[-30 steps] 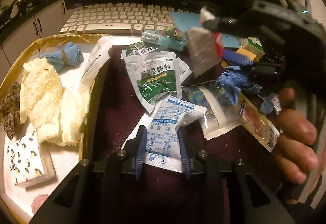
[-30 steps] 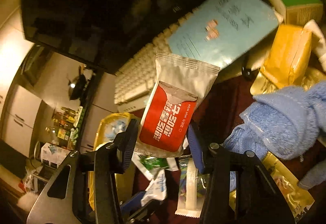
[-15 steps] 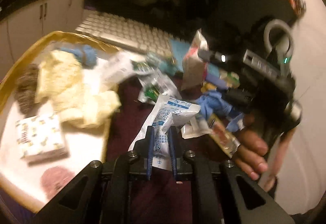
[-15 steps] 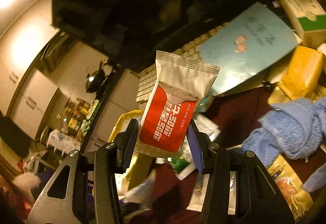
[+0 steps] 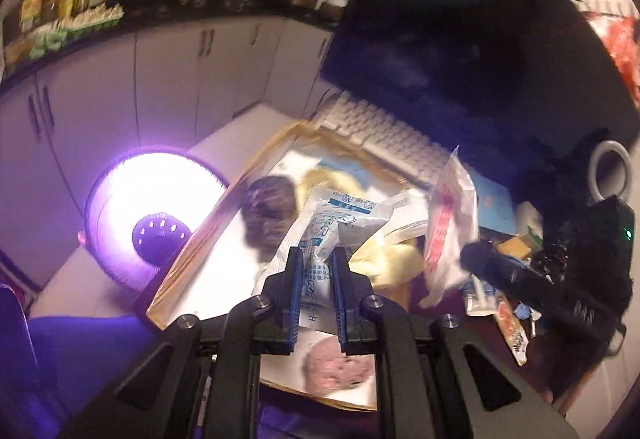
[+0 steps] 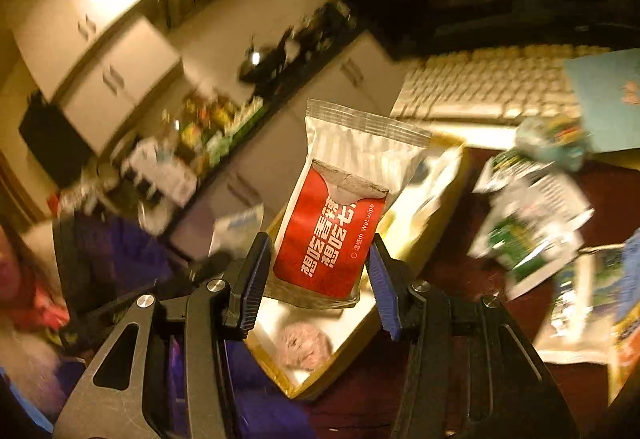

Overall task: Organize soft objects
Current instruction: 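Carry both packets to the tray and release them, then grasp the green medicine sachet with the left gripper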

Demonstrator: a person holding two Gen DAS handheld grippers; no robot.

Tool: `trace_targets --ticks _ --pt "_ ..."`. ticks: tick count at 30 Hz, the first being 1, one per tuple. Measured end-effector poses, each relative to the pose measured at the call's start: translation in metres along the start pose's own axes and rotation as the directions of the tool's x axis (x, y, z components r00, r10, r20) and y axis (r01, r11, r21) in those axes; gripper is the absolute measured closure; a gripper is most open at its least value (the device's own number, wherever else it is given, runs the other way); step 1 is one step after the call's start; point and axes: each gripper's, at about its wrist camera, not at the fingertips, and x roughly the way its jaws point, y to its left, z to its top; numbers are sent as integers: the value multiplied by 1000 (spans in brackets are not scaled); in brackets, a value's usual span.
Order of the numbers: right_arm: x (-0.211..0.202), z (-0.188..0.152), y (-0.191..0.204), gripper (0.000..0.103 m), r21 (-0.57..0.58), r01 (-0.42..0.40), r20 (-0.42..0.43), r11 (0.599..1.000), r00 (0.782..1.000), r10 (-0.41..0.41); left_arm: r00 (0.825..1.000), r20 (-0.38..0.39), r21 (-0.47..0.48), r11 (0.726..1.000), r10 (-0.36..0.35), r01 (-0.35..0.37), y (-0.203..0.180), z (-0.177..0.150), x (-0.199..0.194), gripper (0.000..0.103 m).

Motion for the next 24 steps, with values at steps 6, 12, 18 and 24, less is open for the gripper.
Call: trace_targets --ticks 6,12,18,24 --pt "37 -16 15 55 -79 45 -91 996 994 -52 996 -27 18 996 85 -85 6 -11 19 90" --pt "60 -22 15 55 -96 67 -138 993 987 -79 988 -53 23 990 142 -141 13 -16 27 90" --pt "59 -20 2 50 -48 -15 -129 999 992 9 995 -52 -63 994 82 -85 27 -15 26 84" --pt "34 -14 -3 32 -32 -33 -52 999 998 31 997 57 -86 995 50 -45 21 -13 4 34"
